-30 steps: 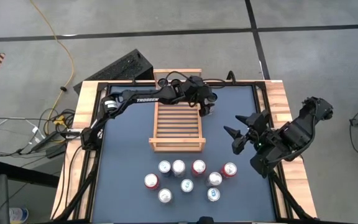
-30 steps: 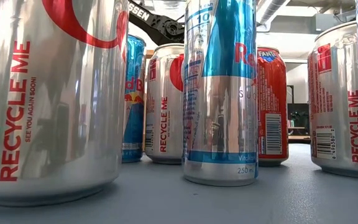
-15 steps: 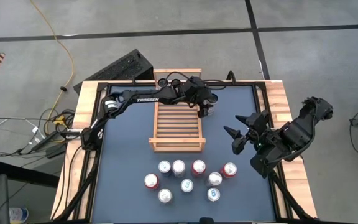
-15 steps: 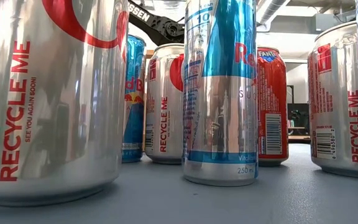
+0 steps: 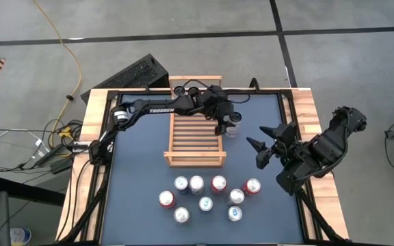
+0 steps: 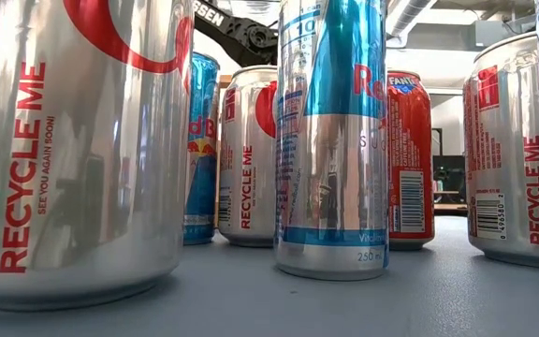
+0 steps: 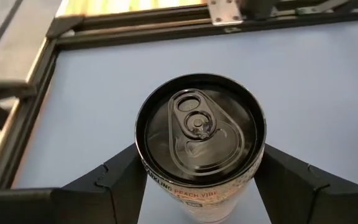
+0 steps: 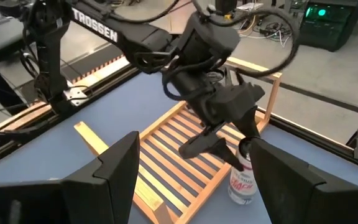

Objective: Place canned beverage on shelf
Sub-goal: Put the white soda can on the shelf aligned with the other white soda cans

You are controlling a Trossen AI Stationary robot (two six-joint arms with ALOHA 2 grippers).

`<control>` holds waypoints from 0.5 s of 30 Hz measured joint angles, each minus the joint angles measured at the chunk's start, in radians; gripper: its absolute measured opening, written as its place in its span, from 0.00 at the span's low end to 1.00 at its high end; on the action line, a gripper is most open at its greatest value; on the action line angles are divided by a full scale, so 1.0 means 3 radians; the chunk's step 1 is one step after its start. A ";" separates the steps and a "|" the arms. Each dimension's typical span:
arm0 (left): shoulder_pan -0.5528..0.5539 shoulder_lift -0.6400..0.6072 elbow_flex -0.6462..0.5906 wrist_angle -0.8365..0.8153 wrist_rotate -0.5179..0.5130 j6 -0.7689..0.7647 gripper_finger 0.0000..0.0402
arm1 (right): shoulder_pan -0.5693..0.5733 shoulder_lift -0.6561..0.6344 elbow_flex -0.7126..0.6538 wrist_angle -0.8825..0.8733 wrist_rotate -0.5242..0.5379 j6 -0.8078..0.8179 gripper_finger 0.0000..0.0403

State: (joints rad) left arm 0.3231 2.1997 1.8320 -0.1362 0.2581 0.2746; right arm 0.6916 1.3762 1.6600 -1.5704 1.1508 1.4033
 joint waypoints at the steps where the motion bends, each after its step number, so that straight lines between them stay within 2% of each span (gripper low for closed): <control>1: -0.0007 -0.0024 0.0000 -0.0005 0.0006 0.0058 0.59 | 0.0008 0.0000 0.0000 -0.0002 0.0004 0.0000 0.69; 9: -0.0009 -0.0319 0.0000 -0.0076 0.0204 0.0185 0.59 | 0.0010 0.0000 0.0000 -0.0001 0.0006 0.0010 0.69; 15: 0.0113 -0.0794 -0.0066 -0.0841 0.0875 0.0453 0.59 | 0.0118 -0.0001 0.0000 -0.0002 0.0107 0.0011 0.69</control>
State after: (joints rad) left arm 0.3569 1.9616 1.8122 -0.3885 0.5206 0.4105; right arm 0.7270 1.3758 1.6600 -1.5709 1.1828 1.4065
